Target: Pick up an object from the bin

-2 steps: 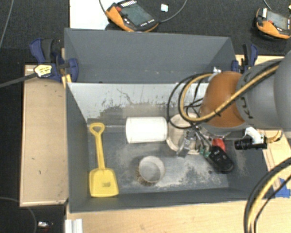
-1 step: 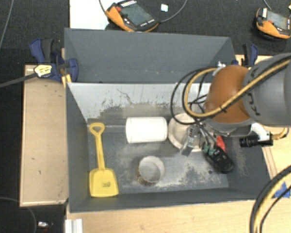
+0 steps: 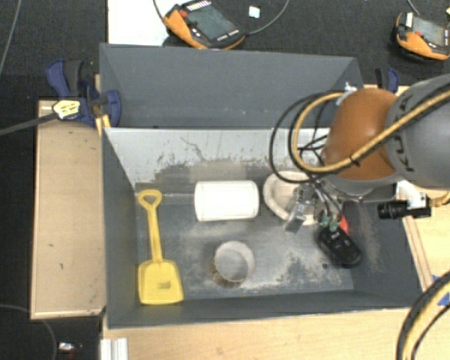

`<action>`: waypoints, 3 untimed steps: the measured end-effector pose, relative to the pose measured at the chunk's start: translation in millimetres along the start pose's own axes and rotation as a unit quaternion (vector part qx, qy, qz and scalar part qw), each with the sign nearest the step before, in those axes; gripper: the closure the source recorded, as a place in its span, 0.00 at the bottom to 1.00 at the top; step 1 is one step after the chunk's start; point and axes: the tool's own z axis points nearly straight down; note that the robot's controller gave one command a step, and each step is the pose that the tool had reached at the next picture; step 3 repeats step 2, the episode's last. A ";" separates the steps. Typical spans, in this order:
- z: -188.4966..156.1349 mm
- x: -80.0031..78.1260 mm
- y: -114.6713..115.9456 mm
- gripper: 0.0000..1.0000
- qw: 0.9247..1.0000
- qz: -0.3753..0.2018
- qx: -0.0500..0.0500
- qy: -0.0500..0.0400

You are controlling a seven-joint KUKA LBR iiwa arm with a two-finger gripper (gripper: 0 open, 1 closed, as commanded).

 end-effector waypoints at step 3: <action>-33.9 -1.2 0.3 1.00 1.000 -0.003 -0.001 -0.002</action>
Offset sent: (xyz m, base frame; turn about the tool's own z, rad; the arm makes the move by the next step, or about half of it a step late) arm -0.0001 0.0000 0.0277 -0.0014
